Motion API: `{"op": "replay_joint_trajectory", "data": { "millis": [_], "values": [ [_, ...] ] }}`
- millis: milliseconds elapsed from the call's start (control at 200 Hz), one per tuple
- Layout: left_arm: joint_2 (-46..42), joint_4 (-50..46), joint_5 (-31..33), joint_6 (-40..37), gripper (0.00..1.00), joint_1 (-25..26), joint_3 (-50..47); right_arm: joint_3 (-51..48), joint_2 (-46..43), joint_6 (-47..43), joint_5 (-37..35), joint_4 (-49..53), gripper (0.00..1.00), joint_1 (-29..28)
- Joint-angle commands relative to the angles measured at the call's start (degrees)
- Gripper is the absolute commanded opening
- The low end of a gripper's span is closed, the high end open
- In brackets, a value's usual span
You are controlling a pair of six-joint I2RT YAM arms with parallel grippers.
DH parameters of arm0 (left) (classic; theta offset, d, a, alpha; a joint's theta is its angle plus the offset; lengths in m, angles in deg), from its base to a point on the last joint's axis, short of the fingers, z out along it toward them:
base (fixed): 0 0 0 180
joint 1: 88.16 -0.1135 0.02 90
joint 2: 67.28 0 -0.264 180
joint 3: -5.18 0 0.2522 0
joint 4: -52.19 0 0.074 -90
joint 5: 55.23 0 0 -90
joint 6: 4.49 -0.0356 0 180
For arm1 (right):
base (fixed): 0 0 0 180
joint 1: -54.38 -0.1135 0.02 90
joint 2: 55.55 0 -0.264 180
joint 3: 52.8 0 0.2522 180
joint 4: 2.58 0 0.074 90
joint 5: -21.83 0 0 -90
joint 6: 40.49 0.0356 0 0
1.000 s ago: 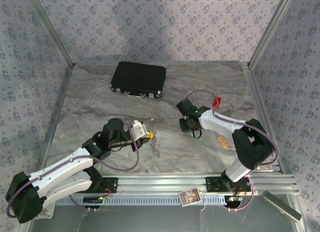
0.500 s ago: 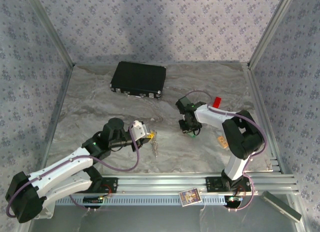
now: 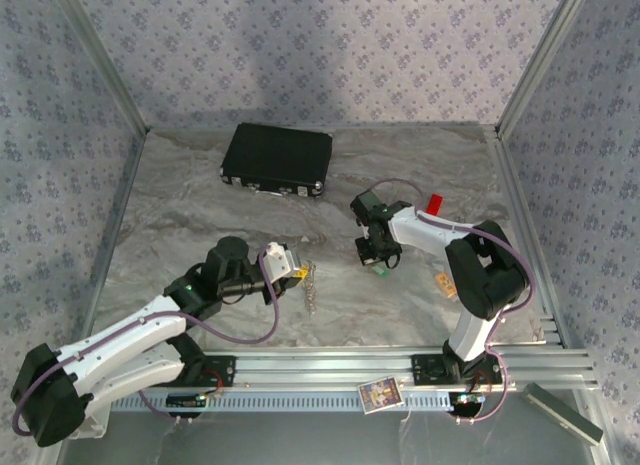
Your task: Put the keys on the keyring
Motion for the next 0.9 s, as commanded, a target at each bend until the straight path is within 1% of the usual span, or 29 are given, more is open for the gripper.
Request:
{"op": "replay_joint_trajectory", "data": {
  "millis": [0,125,255,410,570,745,810,855,894],
  "values": [
    [0.2,0.2,-1.3,-0.9,0.0,0.4,2.0,0.8,-0.7,-0.6,0.9,2.9,0.04,-0.1],
    [0.2,0.2,-1.1,-0.9,0.0,0.4,2.0,0.5,-0.9,-0.7,1.8,3.0,0.04,-0.1],
    [0.1,0.1,-1.0,-1.0,0.0,0.4,2.1,0.8,-0.4,-0.9,2.3,3.4,0.12,-0.1],
    [0.0,-0.1,-1.0,-1.1,0.0,0.4,2.1,1.2,0.0,-1.1,2.4,3.8,0.13,-0.1],
    [0.1,-0.1,-1.1,-1.1,0.0,0.4,2.1,1.4,0.0,-1.2,2.3,4.0,0.1,-0.1],
    [0.1,-0.2,-1.0,-1.1,0.0,0.5,2.1,1.4,0.3,-1.4,2.7,4.2,0.09,-0.1],
    [0.1,-0.2,-1.0,-1.1,0.0,0.4,2.1,1.4,0.4,-1.4,2.7,4.2,0.06,-0.1],
    [0.2,-0.2,-1.0,-1.1,0.0,0.5,2.1,1.5,0.4,-1.5,2.7,4.2,0.0,-0.1],
    [0.1,-0.2,-0.9,-1.1,0.0,0.4,2.1,1.5,0.3,-1.5,2.8,4.3,0.0,-0.1]
  ]
}}
